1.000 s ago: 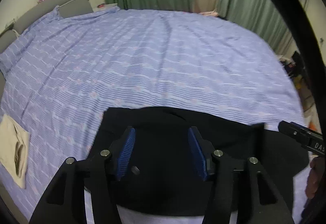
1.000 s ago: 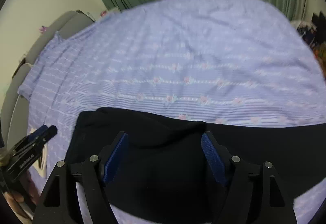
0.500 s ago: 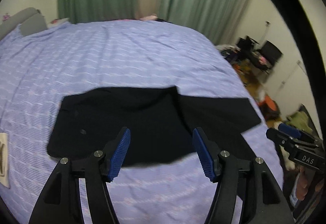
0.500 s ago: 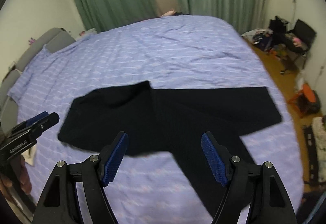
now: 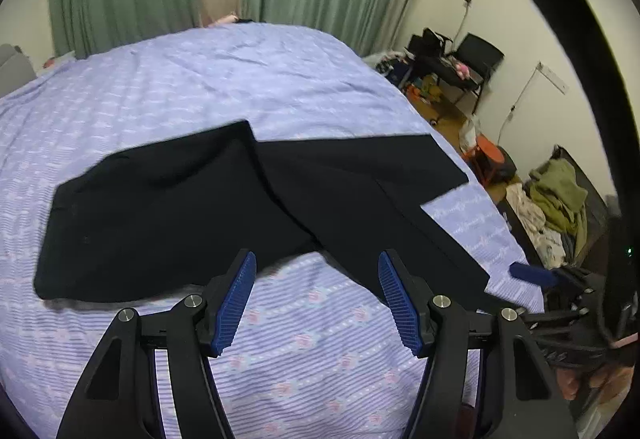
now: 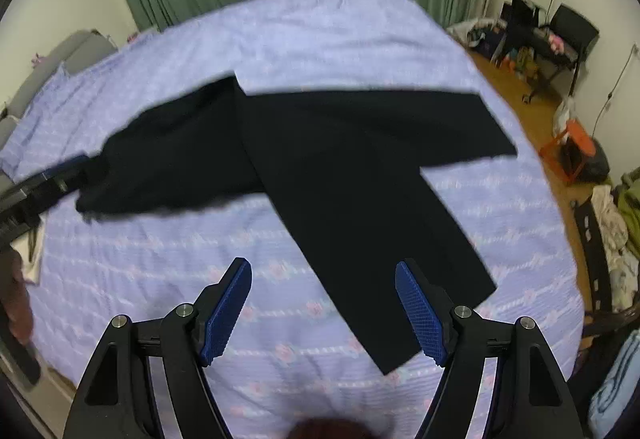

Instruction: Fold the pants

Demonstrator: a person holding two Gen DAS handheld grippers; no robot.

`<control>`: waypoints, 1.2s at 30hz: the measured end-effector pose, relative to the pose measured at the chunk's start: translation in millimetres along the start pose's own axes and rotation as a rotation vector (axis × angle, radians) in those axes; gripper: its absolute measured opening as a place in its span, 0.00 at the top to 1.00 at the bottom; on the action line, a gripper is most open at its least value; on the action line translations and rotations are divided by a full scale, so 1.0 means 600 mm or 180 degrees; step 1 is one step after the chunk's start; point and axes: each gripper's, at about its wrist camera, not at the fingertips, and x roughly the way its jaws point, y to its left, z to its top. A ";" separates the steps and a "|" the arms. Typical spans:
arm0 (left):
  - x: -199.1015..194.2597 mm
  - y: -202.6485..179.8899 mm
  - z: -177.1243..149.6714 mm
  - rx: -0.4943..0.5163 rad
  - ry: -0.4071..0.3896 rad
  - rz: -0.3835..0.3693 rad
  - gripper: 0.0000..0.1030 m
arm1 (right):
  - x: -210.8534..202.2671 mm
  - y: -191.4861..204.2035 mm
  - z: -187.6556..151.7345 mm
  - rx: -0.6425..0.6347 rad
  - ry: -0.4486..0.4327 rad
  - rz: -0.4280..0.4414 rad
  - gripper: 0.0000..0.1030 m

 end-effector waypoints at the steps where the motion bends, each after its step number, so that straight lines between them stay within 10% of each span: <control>1: 0.018 -0.006 -0.003 0.0006 0.0049 -0.0021 0.39 | 0.017 -0.009 -0.010 -0.0018 0.0054 -0.0009 0.28; 18: 0.291 -0.091 -0.045 0.0113 0.0909 -0.0192 0.39 | 0.240 -0.075 -0.118 -0.0101 0.0910 0.0135 0.34; 22: 0.335 -0.079 -0.043 -0.0075 0.1061 -0.0244 0.39 | 0.270 -0.083 -0.127 -0.0075 0.1019 -0.0059 0.66; 27: 0.392 -0.077 -0.048 -0.0253 0.1199 -0.0251 0.47 | 0.252 -0.115 -0.112 0.0320 0.0884 0.0160 0.92; 29: 0.391 -0.075 -0.041 -0.0287 0.1179 -0.0320 0.87 | 0.235 -0.123 -0.103 0.0378 0.0770 0.0140 0.95; 36: 0.309 -0.150 0.056 0.0011 0.0573 -0.0564 0.93 | 0.113 -0.175 -0.009 0.0651 -0.0069 -0.0253 0.97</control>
